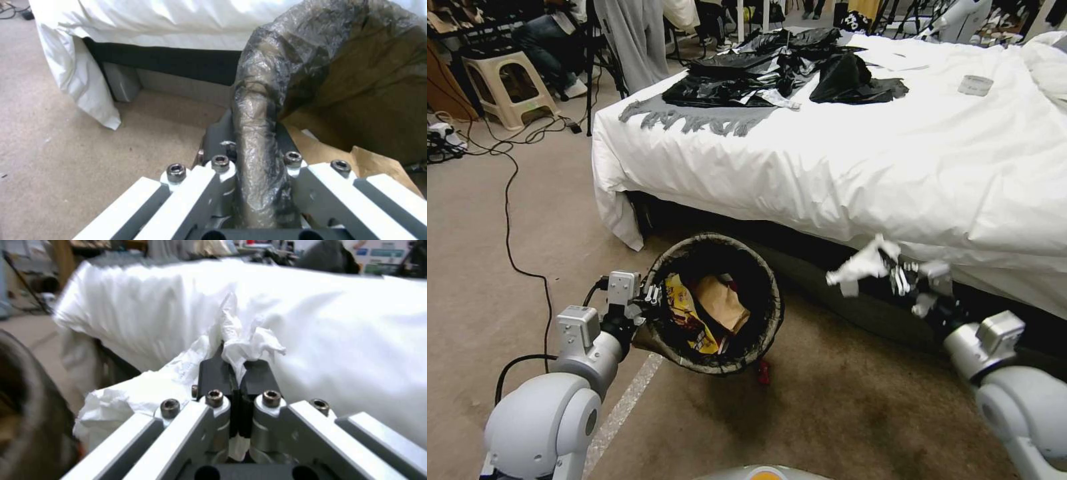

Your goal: Pick up the trash bin, then pick up the garbage from the floor and place it into the trash bin.

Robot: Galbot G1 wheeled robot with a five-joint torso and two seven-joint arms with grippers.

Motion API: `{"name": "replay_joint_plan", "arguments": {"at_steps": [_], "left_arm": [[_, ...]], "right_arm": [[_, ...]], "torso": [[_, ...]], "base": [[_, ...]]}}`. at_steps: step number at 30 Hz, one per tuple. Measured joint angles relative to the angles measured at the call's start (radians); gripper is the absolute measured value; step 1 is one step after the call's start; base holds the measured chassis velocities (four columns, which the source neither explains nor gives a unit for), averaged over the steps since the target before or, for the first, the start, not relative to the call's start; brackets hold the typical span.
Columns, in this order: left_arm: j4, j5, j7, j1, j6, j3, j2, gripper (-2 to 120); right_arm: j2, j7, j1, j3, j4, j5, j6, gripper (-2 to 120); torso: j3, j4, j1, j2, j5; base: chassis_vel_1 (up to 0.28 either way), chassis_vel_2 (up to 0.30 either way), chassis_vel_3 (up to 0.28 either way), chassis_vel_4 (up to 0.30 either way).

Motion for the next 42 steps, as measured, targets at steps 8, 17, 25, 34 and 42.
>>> {"name": "replay_joint_plan", "arguments": {"at_steps": [8,17,25,34,42], "left_arm": [[0.010,0.000,-0.001,-0.017,0.008,0.017,0.006,3],[0.016,-0.003,-0.003,-0.022,0.018,0.024,0.011,3],[0.016,0.004,-0.010,-0.027,0.019,0.035,0.009,3],[0.016,0.008,-0.013,-0.027,0.019,0.036,0.007,3],[0.018,0.015,-0.014,-0.032,0.019,0.042,0.006,3]], "right_arm": [[-0.039,0.024,0.122,-0.076,0.079,0.100,-0.106,0],[-0.115,0.032,0.242,-0.244,0.067,0.142,-0.145,0],[-0.133,0.036,0.350,-0.387,0.034,0.131,-0.153,0],[-0.117,0.033,0.403,-0.492,-0.012,0.076,-0.155,0],[-0.105,0.030,0.432,-0.573,-0.050,0.026,-0.154,0]], "torso": [[0.000,0.0002,0.000,0.000,0.0000],[0.000,0.0001,0.000,0.000,0.0000],[0.000,0.0002,0.000,0.000,0.0000],[0.000,0.0002,0.000,0.000,0.0001],[0.000,0.0001,0.000,0.000,0.0000]], "base": [[0.000,0.000,0.000,0.000],[0.000,0.000,0.000,0.000],[0.000,0.000,0.000,0.000],[0.000,0.000,0.000,0.000],[0.000,0.000,0.000,0.000]]}}
